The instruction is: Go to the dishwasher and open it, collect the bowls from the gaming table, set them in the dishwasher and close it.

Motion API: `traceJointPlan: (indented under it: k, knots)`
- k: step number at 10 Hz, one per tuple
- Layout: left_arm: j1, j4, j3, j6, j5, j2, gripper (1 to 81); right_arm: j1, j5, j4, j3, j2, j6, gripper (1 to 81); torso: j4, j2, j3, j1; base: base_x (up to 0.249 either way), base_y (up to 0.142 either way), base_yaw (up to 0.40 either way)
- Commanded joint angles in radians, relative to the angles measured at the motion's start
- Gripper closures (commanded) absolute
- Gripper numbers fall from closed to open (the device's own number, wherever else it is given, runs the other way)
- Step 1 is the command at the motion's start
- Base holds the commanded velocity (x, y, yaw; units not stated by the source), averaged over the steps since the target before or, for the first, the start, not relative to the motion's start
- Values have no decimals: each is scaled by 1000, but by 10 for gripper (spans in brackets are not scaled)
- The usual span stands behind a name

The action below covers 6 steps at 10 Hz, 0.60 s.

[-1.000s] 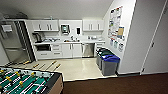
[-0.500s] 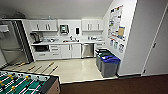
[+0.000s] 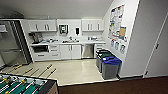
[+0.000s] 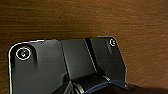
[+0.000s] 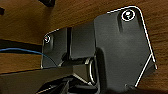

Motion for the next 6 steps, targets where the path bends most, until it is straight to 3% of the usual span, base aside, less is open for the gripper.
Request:
traceJointPlan:
  k: [1,6]
  knots:
    - [-57,8,14,7,46,-11,10,45,-46,9,12,-16,-4,10,0,0,0,1,148,0,0]
    - [-57,8,14,7,44,-11,10,47,-46,10,12,-18,-2,10,0,0,0,1,151,0,0]
